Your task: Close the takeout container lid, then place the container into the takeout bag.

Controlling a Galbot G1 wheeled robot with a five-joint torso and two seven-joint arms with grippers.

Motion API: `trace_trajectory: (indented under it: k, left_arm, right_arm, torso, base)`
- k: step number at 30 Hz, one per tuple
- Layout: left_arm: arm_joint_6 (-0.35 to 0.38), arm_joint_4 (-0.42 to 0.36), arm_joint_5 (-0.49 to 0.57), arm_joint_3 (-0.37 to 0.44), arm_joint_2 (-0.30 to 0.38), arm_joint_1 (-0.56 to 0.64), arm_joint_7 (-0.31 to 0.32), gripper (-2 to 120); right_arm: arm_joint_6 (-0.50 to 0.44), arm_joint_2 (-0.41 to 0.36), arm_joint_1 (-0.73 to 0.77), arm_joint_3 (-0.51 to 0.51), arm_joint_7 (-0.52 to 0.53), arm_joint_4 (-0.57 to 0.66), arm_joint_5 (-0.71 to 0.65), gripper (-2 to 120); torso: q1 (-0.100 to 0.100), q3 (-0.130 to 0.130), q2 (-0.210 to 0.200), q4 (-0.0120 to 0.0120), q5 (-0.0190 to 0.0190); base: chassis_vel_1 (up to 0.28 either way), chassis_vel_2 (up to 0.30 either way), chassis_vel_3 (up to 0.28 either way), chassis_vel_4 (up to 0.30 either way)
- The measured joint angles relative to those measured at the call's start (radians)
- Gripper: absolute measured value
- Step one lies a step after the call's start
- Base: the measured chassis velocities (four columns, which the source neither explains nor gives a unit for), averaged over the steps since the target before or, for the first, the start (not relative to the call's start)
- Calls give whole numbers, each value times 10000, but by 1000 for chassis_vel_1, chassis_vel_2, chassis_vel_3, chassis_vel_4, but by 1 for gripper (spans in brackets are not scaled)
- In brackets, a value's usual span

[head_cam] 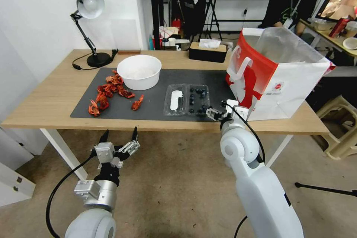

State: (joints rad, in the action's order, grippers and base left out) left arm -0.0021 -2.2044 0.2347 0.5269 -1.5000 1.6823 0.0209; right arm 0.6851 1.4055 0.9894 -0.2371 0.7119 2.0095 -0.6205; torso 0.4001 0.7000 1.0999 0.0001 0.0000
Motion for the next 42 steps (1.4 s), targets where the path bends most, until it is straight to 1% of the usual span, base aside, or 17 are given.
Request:
trace_trajectory:
  k: [3,4,6,7,8,11,12,13,16,17,19,22,24,29,31,35,42]
  left_arm:
    - [17,2,2,19,31,-14,6,100]
    - [17,2,2,19,31,-14,6,100]
    - [25,10,14,24,51,-16,15,100]
    - [25,10,14,24,51,-16,15,100]
    - [26,21,18,27,72,-3,21,100]
    - [26,29,21,34,99,11,29,100]
    - [26,32,25,37,116,22,34,100]
    - [26,32,25,37,116,22,34,100]
    - [23,32,56,43,157,23,51,100]
    - [23,32,56,43,157,23,51,100]
    - [23,35,96,58,194,13,72,100]
    - [23,38,126,63,228,4,80,100]
    - [23,40,159,70,279,-18,88,100]
    - [24,41,166,69,298,-30,95,100]
    - [23,41,166,66,307,-21,99,100]
    - [23,34,166,68,343,16,105,100]
    - [-15,9,166,44,410,38,120,100]
  right_arm:
    - [-1300,-307,370,-1,-1257,653,293,100]
    - [-1300,-307,370,-1,-1257,653,293,100]
    - [-2307,-723,966,36,-2321,1324,1003,100]
    - [-2307,-723,966,36,-2321,1324,1003,100]
    - [-2701,-1024,1406,20,-2720,1774,1427,100]
    - [-3048,-1363,2059,-112,-3070,2476,1900,100]
    - [-3329,-1597,2606,-282,-3299,2998,2283,100]
    - [-3329,-1597,2606,-282,-3299,2998,2283,100]
    - [-4070,-2002,4001,-741,-3812,4042,3243,100]
    - [-4070,-2002,4001,-741,-3812,4042,3243,100]
    - [-4832,-2128,5077,-967,-4000,4378,4262,100]
    - [-5426,-2131,5792,-1006,-3943,4463,5114,100]
    - [-6043,-2008,6643,-894,-3534,4479,5995,100]
    - [-6485,-1849,7213,-582,-3162,4425,6560,100]
    - [-6987,-1725,7638,-266,-2891,4183,7006,100]
    - [-7408,-1607,7968,141,-2596,3820,7270,100]
    - [-7551,-1405,7980,353,-2498,3438,7336,100]
  torso:
    - [0,0,1,0,1]
    - [0,0,1,0,1]
    - [0,0,1,0,3]
    - [0,0,1,0,3]
    - [-1,-1,2,-2,1]
    - [-2,-1,3,0,5]
    - [-4,-2,2,-2,2]
    - [-4,-2,2,-2,2]
    - [-3,-1,3,-1,0]
    - [-3,-1,3,-1,0]
    - [-3,-1,4,-3,0]
    - [-4,-2,3,-2,0]
    - [-4,-2,3,-2,1]
    - [-3,-1,3,0,0]
    - [-4,-1,3,-1,-1]
    - [-3,-1,2,-1,0]
    - [-1,0,1,0,0]
  base:
    - [0,0,0,0]
    - [0,0,0,0]
    - [0,0,0,0]
    - [0,0,0,0]
    - [0,0,0,0]
    - [0,0,0,0]
    - [0,0,0,0]
    - [0,0,0,0]
    - [0,0,0,0]
    - [0,0,0,0]
    - [0,0,0,0]
    - [0,0,0,0]
    - [0,0,0,0]
    - [0,0,0,0]
    - [0,0,0,0]
    - [0,0,0,0]
    - [0,0,0,0]
